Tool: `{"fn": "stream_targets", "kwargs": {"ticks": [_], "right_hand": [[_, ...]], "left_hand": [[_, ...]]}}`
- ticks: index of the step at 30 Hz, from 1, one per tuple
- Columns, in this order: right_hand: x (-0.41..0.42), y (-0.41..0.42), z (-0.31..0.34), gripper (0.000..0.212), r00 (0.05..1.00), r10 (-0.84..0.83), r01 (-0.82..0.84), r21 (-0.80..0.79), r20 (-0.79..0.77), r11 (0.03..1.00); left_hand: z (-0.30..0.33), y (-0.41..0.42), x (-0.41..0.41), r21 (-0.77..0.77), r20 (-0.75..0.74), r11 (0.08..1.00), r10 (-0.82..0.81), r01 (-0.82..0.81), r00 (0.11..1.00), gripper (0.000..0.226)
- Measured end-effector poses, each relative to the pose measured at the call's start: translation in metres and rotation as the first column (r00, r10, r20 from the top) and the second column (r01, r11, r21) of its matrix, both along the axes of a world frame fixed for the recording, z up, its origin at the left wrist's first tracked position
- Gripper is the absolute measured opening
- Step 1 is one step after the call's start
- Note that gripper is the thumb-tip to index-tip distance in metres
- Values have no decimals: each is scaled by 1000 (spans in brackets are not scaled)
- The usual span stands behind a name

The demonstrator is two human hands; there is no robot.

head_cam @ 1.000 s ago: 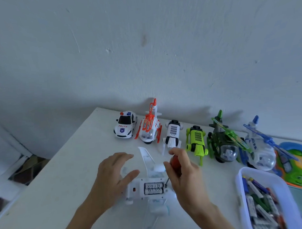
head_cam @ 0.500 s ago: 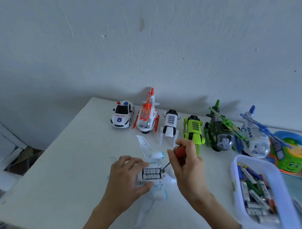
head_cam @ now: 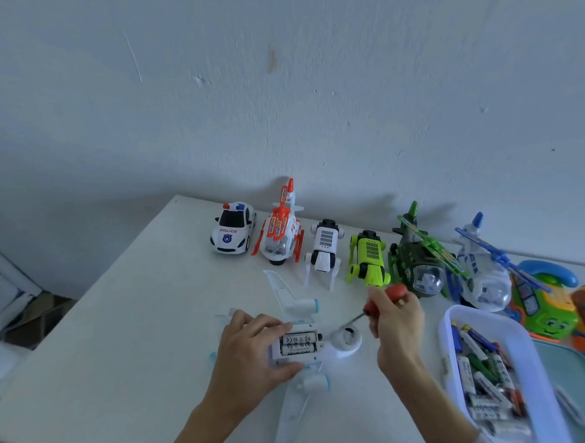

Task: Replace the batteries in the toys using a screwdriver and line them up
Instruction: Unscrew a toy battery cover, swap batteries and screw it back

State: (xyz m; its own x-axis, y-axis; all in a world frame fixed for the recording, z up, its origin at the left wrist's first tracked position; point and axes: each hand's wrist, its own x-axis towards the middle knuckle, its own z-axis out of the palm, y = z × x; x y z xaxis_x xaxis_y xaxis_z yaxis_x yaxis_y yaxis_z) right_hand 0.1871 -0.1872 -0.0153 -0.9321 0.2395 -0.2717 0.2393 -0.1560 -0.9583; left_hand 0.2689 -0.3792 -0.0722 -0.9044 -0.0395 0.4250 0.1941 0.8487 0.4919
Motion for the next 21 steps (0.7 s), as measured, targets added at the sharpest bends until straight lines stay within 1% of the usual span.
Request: {"fn": "stream_targets", "kwargs": {"ticks": [2, 3, 4, 5, 7, 8, 9, 11, 12, 13, 14, 15, 18, 21], "right_hand": [[2, 3, 18, 13, 989, 112, -106, 61, -93, 992], [5, 2, 24, 13, 976, 191, -181, 93, -103, 979], [10, 1, 29, 12, 956, 281, -264, 171, -83, 949], [17, -1, 30, 10, 927, 375, -350, 306, -27, 885], [32, -5, 22, 11, 855, 506, -473, 576, 117, 667], [40, -7, 17, 15, 826, 536, -503, 652, 172, 567], [47, -10, 12, 16, 812, 542, -515, 703, 216, 490], [58, -12, 7, 9, 811, 503, -512, 778, 299, 364], [62, -13, 6, 12, 817, 477, -499, 809, 322, 309], [63, -11, 3, 16, 824, 462, -488, 826, 329, 281], [65, -11, 3, 17, 830, 456, -479, 829, 320, 289], [65, -10, 3, 16, 837, 451, -476, 820, 310, 318], [66, -8, 4, 8, 852, 450, -474, 760, 268, 444], [63, -2, 2, 23, 884, 424, -436, 680, 198, 589]], "left_hand": [[0, 4, -2, 14, 2, 1000, 17, -17, 1000, 63], [0, 5, -2, 19, 1, 999, 27, -27, 1000, 63], [0, 8, -3, 17, 1, 999, 33, -33, 999, 62], [0, 11, -3, 14, 5, 999, 43, -43, 999, 62], [1, 18, -3, 12, 23, 997, 70, -70, 997, 62], [2, 22, -3, 13, 37, 996, 85, -86, 996, 62], [2, 26, -3, 12, 48, 995, 97, -98, 994, 62], [2, 34, -1, 1, 56, 995, 104, -104, 993, 61], [1, 38, 0, -4, 54, 994, 106, -106, 993, 58], [0, 42, 0, -8, 46, 994, 113, -113, 993, 56], [-1, 45, 1, -12, 39, 993, 120, -120, 992, 54], [-1, 48, 2, -18, 26, 991, 131, -131, 991, 52], [-1, 57, 4, -27, -6, 986, 163, -163, 987, 52], [0, 67, 8, -13, -30, 983, 185, -185, 982, 54]]}}
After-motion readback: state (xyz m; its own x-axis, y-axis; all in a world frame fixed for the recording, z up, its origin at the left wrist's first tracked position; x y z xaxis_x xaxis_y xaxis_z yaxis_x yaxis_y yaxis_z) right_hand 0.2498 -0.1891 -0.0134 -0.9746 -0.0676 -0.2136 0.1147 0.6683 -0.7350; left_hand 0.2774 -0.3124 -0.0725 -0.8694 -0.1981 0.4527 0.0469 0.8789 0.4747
